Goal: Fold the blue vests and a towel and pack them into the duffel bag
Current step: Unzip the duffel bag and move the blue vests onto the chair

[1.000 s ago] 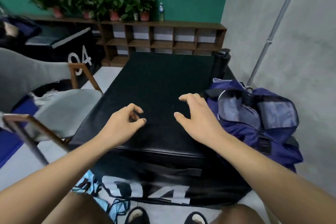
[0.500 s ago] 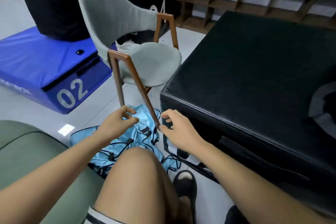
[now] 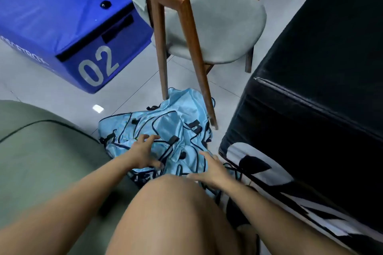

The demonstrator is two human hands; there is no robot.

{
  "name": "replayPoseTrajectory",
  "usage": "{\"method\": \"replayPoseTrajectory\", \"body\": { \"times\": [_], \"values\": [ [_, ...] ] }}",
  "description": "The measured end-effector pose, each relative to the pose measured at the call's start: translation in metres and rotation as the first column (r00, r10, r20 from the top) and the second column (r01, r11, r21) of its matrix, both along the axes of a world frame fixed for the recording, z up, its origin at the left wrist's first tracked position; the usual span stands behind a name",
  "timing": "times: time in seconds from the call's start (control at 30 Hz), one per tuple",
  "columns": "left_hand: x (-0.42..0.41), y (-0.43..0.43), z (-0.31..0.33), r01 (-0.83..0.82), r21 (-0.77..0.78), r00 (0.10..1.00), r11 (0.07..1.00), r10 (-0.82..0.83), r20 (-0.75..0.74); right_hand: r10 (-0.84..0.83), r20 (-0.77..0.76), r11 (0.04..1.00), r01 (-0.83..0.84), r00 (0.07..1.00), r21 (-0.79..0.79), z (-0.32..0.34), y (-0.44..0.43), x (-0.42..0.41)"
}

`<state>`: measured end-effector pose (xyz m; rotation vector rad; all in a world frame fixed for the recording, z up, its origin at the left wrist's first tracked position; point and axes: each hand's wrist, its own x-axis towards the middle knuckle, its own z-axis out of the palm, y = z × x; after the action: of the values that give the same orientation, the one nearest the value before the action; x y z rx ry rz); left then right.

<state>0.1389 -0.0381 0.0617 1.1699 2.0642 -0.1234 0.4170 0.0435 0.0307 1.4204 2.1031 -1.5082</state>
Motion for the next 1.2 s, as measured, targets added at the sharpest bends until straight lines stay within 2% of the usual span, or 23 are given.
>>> {"method": "replayPoseTrajectory", "body": {
  "times": [0.1, 0.2, 0.27, 0.4, 0.53, 0.73, 0.87, 1.0, 1.2],
  "values": [
    [-0.014, 0.009, -0.029, 0.079, -0.2, 0.991, 0.977, -0.099, -0.092, 0.009, 0.058, 0.996, -0.004, 0.998, -0.084, -0.036, 0.002, -0.017],
    [-0.029, 0.018, -0.056, -0.01, -0.307, 0.998, 0.952, -0.012, -0.069, 0.025, 0.111, 0.984, -0.005, 0.993, -0.181, -0.054, 0.005, -0.031],
    [-0.039, 0.021, -0.073, -0.034, -0.336, 0.999, 0.941, 0.028, -0.023, -0.017, 0.063, 0.956, 0.035, 0.998, -0.291, -0.063, 0.005, -0.038],
    [-0.034, 0.026, -0.097, 0.012, -0.382, 0.999, 0.924, 0.0, 0.033, -0.222, -0.096, 0.861, 0.149, 0.97, -0.486, -0.089, -0.008, -0.055],
    [-0.028, 0.026, -0.115, 0.034, -0.288, 0.995, 0.957, -0.006, 0.098, -0.246, -0.067, 0.882, 0.195, 0.967, -0.429, -0.111, -0.019, -0.079],
    [-0.019, 0.034, -0.102, -0.038, -0.106, 0.977, 0.994, 0.059, 0.203, -0.339, -0.235, 0.908, 0.252, 0.911, -0.334, -0.097, -0.009, -0.085],
    [-0.024, 0.048, -0.05, -0.132, 0.05, 0.967, 0.99, 0.117, 0.228, -0.351, -0.305, 0.93, 0.292, 0.885, -0.224, -0.049, 0.016, -0.083],
    [-0.034, 0.049, 0.017, -0.245, 0.204, 0.942, 0.948, 0.182, 0.283, -0.336, -0.4, 0.942, 0.306, 0.853, -0.137, 0.013, 0.037, -0.079],
    [-0.035, 0.052, 0.133, -0.267, 0.459, 0.935, 0.848, 0.113, 0.335, -0.247, -0.567, 0.95, 0.311, 0.786, 0.016, 0.115, 0.055, -0.082]
  ]
}}
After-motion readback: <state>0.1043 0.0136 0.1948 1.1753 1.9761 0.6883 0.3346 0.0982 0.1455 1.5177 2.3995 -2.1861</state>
